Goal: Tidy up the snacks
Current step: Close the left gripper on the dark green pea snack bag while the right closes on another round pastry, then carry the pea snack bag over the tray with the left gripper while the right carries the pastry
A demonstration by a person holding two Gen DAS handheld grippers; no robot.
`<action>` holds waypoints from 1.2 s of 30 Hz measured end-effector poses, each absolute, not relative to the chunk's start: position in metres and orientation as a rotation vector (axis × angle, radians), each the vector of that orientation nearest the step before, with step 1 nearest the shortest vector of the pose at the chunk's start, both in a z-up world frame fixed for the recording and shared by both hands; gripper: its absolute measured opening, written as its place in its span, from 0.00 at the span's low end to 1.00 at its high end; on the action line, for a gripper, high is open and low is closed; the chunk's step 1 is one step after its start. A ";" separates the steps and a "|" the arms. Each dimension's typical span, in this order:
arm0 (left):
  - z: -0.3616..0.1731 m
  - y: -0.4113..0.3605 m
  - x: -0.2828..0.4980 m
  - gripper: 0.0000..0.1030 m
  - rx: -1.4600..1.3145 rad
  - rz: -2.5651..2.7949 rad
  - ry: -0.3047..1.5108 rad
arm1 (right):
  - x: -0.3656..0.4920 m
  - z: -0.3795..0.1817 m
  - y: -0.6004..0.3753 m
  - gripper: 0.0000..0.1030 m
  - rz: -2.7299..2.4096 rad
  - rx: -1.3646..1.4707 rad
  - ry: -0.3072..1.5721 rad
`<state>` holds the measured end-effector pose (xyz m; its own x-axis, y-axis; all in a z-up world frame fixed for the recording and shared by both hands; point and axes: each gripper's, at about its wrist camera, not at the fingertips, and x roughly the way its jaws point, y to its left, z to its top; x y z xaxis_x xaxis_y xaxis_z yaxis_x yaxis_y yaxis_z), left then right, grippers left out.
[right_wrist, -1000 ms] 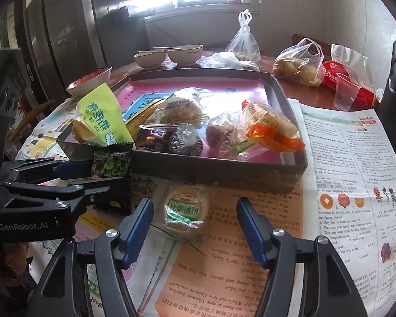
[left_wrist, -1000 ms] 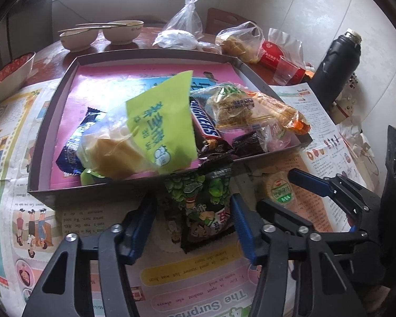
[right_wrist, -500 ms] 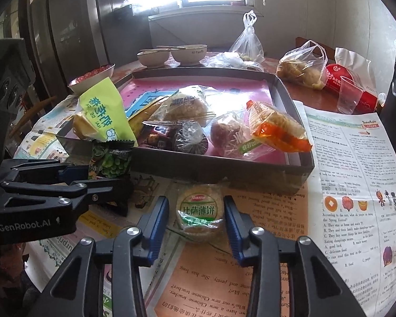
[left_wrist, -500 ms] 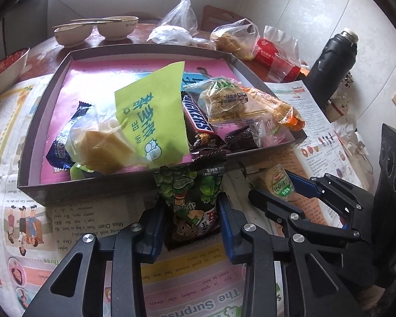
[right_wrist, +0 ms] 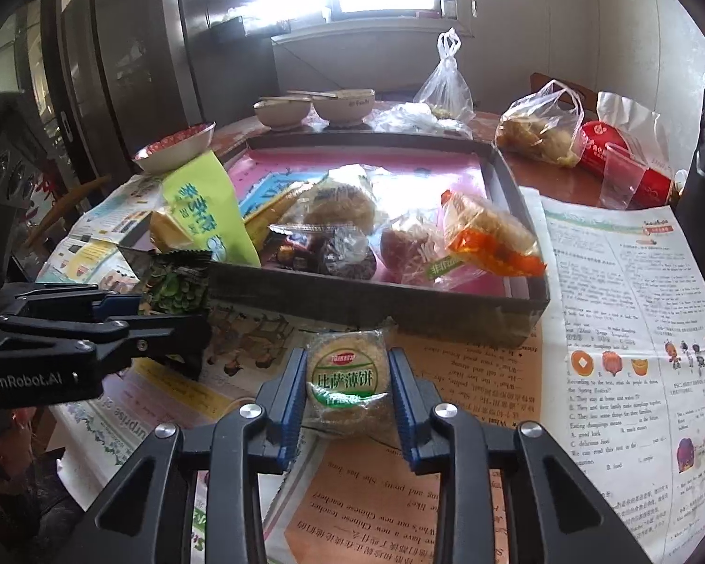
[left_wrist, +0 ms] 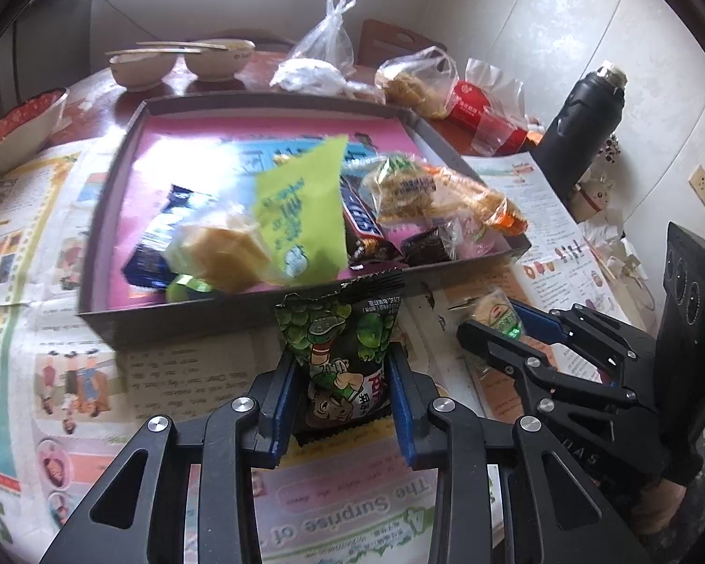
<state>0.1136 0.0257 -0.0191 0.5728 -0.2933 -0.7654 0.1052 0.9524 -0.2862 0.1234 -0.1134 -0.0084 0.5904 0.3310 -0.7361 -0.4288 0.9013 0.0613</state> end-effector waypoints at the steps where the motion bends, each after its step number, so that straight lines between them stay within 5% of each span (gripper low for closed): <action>1: -0.016 0.028 0.111 0.35 -0.220 -0.233 0.926 | 0.122 -0.005 -0.114 0.33 0.448 -0.122 0.820; 36: 0.023 0.108 0.116 0.35 -0.271 -0.040 0.791 | 0.159 0.067 -0.119 0.33 0.448 -0.035 0.668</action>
<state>0.1156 0.1079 0.0229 0.7045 -0.1366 -0.6964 -0.0656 0.9645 -0.2556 0.1588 -0.1195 0.0672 0.6937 0.3901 -0.6055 -0.4124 0.9043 0.1102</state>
